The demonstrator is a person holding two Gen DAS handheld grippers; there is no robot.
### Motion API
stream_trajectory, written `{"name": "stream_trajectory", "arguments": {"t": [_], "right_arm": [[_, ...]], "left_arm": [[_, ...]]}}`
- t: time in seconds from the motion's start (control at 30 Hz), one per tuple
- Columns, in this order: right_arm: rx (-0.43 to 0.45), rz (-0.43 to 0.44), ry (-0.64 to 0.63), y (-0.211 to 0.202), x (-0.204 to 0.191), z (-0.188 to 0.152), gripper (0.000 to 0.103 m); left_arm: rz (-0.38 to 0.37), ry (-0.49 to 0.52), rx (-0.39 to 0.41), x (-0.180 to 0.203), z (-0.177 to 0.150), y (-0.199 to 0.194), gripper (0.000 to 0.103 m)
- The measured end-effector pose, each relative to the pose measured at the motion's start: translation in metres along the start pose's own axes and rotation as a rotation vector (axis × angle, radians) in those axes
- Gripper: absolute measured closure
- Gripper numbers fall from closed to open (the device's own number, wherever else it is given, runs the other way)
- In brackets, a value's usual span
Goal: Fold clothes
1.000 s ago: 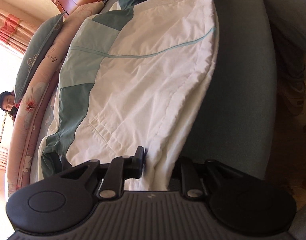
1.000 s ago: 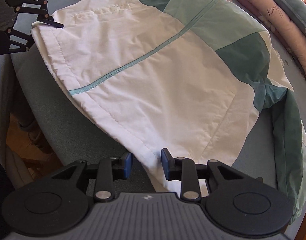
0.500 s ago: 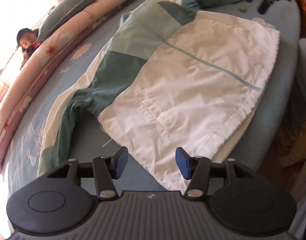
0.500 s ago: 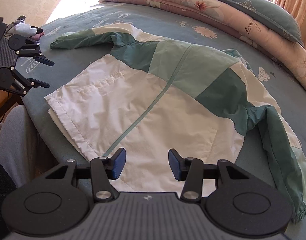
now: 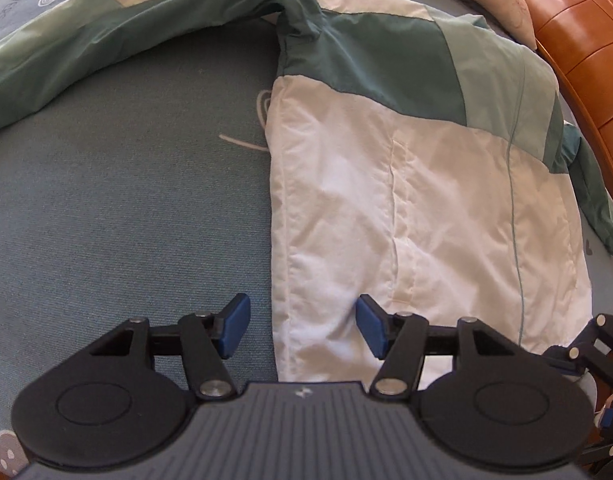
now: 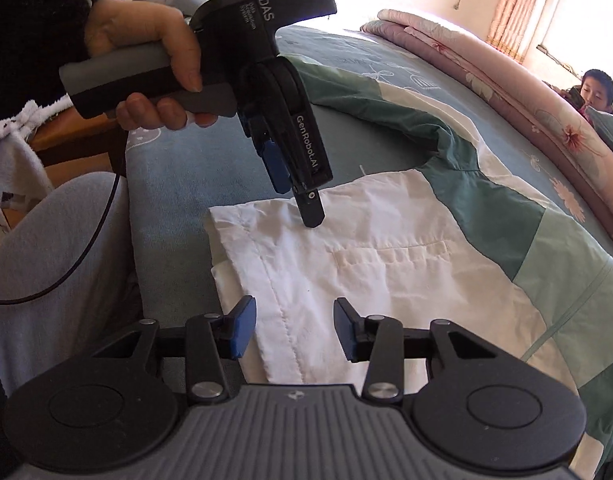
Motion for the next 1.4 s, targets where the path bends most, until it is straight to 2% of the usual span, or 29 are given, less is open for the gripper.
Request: {"name": "stream_trajectory", "arguments": {"t": [0.1,0.17,0.2,0.23,0.43,0.53,0.6,0.67,0.7,0.73,0.83,0.97,1.1,1.17,1.23,1.4], "right_arm": [[-0.031,0.021,-0.050,0.015,-0.014,-0.004,0.056],[-0.034,-0.028,-0.078,0.023,-0.022,-0.006,0.057],[-0.029,-0.081,-0.098,0.026,-0.025,-0.007,0.064],[-0.031,-0.094,-0.103,0.027,-0.027,-0.007,0.074],[-0.006,-0.001,-0.032,0.014,-0.019,-0.003,0.073],[-0.006,-0.024,-0.033,0.012,-0.016,-0.001,0.073],[-0.018,-0.084,-0.062,0.016,-0.016,-0.002,0.074],[-0.028,-0.123,-0.084,0.020,-0.018,-0.002,0.080],[-0.027,-0.123,-0.091,0.021,-0.020,-0.002,0.093],[-0.028,-0.115,-0.098,0.020,-0.023,-0.002,0.098],[-0.031,-0.030,-0.102,0.014,-0.031,-0.001,0.100],[-0.055,0.035,-0.075,0.017,-0.029,-0.002,0.100],[-0.053,0.113,0.011,0.017,-0.022,-0.004,0.101],[-0.051,0.127,0.044,0.016,-0.021,-0.007,0.101],[-0.049,0.112,0.078,0.013,-0.018,-0.010,0.089],[0.004,0.078,0.289,-0.006,0.006,-0.025,0.078]], "left_arm": [[-0.040,-0.010,-0.009,-0.003,-0.004,0.004,0.043],[-0.048,-0.007,-0.006,-0.004,-0.006,0.006,0.043],[-0.051,-0.005,-0.003,-0.004,-0.007,0.007,0.042],[-0.057,-0.002,0.000,-0.005,-0.007,0.007,0.042],[-0.114,-0.010,0.013,-0.011,-0.011,0.009,0.037],[-0.139,-0.025,0.018,-0.015,-0.013,0.011,0.037],[-0.163,-0.040,0.021,-0.018,-0.015,0.012,0.034],[-0.183,-0.050,0.023,-0.019,-0.017,0.011,0.033],[-0.192,-0.054,0.023,-0.020,-0.018,0.011,0.033],[-0.197,-0.056,0.023,-0.021,-0.019,0.011,0.033],[-0.190,-0.052,0.025,-0.023,-0.022,0.009,0.033],[-0.163,-0.033,0.039,-0.023,-0.028,0.004,0.033],[-0.085,0.024,0.087,-0.017,-0.037,-0.009,0.032],[-0.032,0.092,0.128,-0.009,-0.048,-0.022,0.031],[0.018,0.172,0.160,0.001,-0.063,-0.033,0.029],[0.171,0.423,0.196,0.036,-0.105,-0.041,0.025]]}}
Point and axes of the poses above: each gripper's, at about its wrist camera, not at the fingertips, and y roughly the way its jaws point, x to its right, z to its top, the point moved 4 cm from there along y, roughly the way its jaws point, and after that the axes turned 12 degrees about -x, right-handed, at the moved point
